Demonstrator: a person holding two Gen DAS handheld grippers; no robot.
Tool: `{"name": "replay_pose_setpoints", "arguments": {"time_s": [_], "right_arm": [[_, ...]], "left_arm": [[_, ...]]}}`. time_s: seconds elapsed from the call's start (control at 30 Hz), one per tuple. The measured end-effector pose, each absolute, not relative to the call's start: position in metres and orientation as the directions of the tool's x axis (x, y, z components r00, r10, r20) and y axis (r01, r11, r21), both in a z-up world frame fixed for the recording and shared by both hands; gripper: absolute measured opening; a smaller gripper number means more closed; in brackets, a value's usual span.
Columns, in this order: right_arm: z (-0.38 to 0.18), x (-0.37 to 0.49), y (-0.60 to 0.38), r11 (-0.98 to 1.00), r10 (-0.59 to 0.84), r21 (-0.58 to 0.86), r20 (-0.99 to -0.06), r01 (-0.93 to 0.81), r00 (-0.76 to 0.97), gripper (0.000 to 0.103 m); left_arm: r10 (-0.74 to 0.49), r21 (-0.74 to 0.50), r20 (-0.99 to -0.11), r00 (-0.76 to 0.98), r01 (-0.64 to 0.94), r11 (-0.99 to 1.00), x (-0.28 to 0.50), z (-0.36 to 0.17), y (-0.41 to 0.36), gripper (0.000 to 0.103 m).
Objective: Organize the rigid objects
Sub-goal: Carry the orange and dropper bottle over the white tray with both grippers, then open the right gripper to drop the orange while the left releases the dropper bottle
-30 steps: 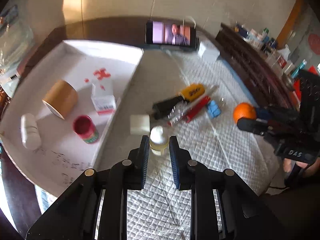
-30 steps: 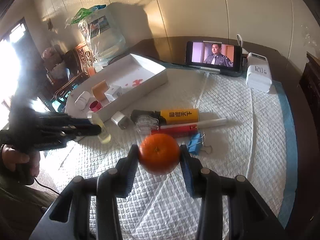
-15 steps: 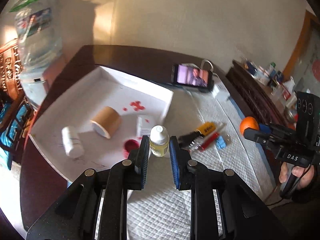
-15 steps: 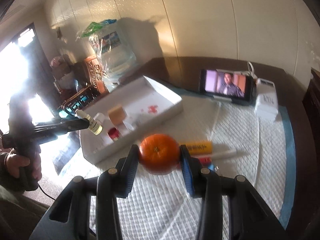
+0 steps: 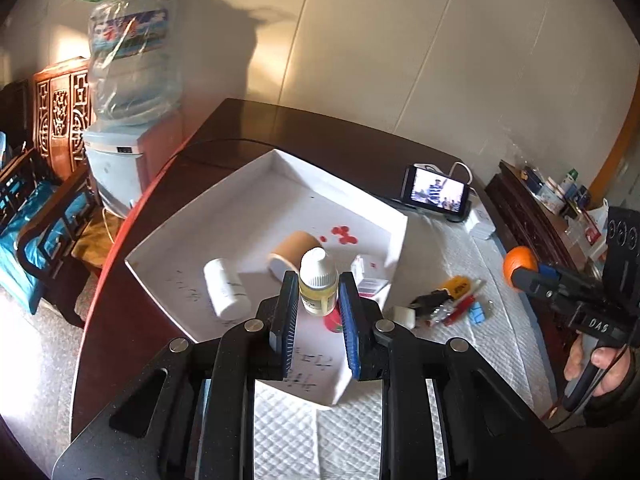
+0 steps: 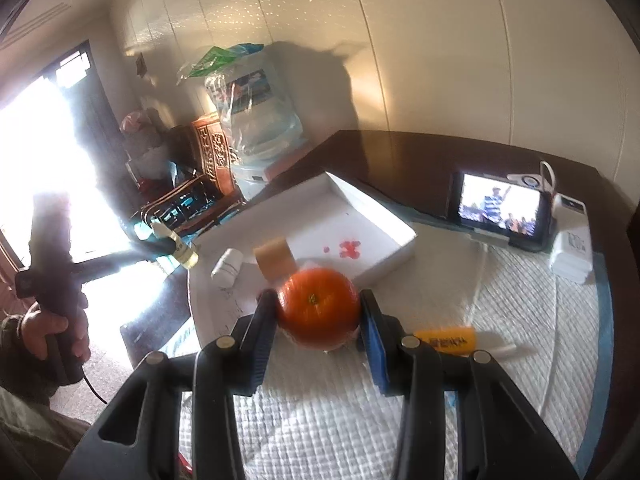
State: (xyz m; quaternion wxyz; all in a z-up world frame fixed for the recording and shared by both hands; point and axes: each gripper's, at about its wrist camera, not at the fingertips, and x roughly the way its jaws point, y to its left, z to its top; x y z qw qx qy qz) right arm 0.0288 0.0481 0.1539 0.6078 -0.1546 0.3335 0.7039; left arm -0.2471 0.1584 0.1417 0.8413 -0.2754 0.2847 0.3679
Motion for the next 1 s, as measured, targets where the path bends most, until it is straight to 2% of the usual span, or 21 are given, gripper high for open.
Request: {"name": "replay_pose_setpoints", "arguments": {"time_s": [0.3, 0.67, 1.0], "right_arm": [[0.164, 0.009, 0.087, -0.077, 0.746, 0.251, -0.627, -0.965, -0.223, 0.041], [0.199, 0.0, 0.134, -0.081, 0.797, 0.255, -0.564, -0.963, -0.216, 0.041], [0.137, -0.002, 0.191, 0.013, 0.686, 0.304, -0.695, -0.952, -0.213, 0.041]], "left_arm": [[0.481, -0.244, -0.675, 0.559, -0.785, 0.569, -0.257, 0.145, 0.18, 0.02], [0.537, -0.166, -0.675, 0.506, -0.813, 0.557, -0.247, 0.162, 0.209, 0.02], [0.469, -0.15, -0.759, 0.452, -0.822, 0.55, -0.231, 0.123, 0.233, 0.02]]}}
